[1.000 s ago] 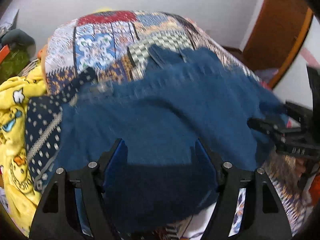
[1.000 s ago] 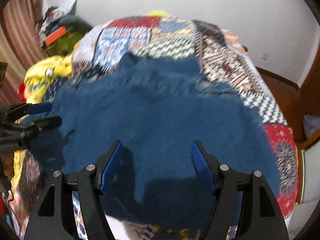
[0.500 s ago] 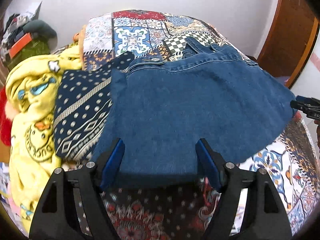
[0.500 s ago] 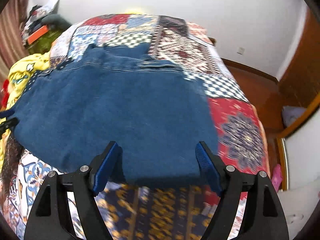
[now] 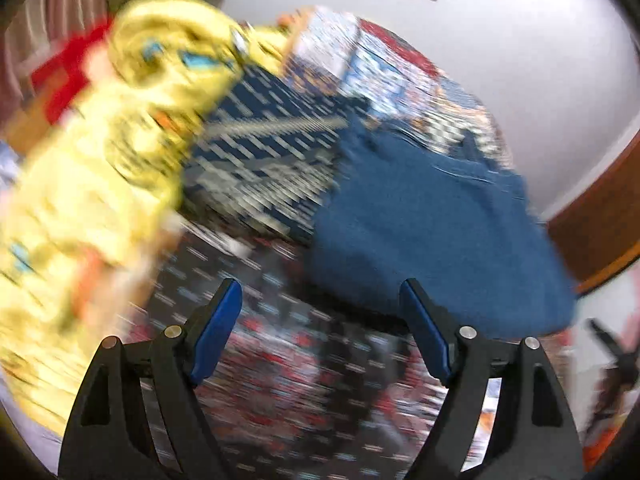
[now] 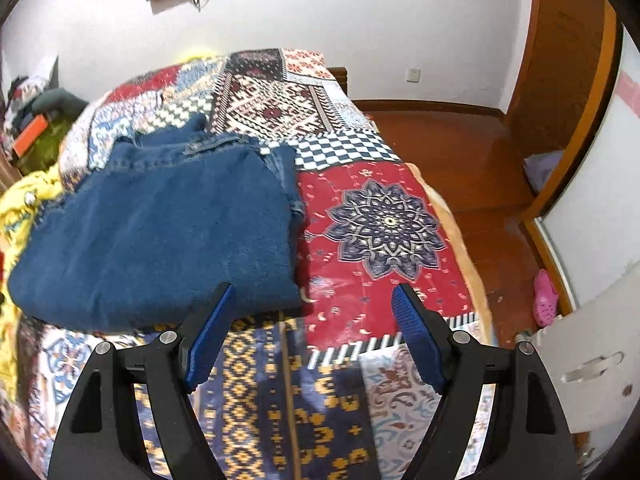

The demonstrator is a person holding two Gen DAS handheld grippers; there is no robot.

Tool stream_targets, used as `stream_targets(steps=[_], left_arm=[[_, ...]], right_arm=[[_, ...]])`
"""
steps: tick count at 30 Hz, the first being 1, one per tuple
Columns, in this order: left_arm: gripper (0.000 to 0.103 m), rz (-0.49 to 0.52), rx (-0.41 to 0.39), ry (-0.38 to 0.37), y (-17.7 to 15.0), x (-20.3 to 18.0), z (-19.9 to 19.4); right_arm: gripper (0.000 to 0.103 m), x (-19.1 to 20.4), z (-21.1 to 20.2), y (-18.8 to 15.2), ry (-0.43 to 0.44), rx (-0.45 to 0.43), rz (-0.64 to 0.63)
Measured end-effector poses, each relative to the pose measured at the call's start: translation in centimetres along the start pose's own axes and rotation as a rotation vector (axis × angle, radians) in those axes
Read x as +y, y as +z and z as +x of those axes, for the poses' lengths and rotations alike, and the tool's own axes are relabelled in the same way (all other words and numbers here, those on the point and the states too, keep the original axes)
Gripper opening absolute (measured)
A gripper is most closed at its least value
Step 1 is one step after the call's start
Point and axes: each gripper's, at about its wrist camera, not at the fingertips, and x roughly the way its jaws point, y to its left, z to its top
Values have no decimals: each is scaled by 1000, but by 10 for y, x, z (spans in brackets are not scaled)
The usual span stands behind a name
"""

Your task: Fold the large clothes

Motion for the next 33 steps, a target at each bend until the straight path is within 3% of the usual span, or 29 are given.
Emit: stream_targets(steps=[5, 10, 16, 20, 22, 23, 25, 33], left_arm=[[80, -114, 121, -225, -6, -12, 44], [79, -216, 145, -328, 1, -12, 76], [53, -366, 128, -463, 11, 4, 108], [32, -382, 79, -456, 14, 4, 94], [29, -403, 67, -506, 18, 5, 82], [28, -405, 55, -543, 22, 2, 73], [27, -355, 31, -542, 31, -9, 58], [25, -62, -167, -416, 63, -59, -37]], right_arm=[[78, 13, 9, -1, 58, 8, 18], [78, 32, 16, -5, 76, 28, -23], [78, 53, 20, -8, 80, 36, -96], [78, 68, 21, -9, 93, 57, -129], [78, 77, 17, -10, 108, 59, -151], [78, 83, 13, -10, 127, 57, -173], [78, 96, 8, -10, 159, 49, -215], [79, 162, -4, -2, 243, 21, -323]])
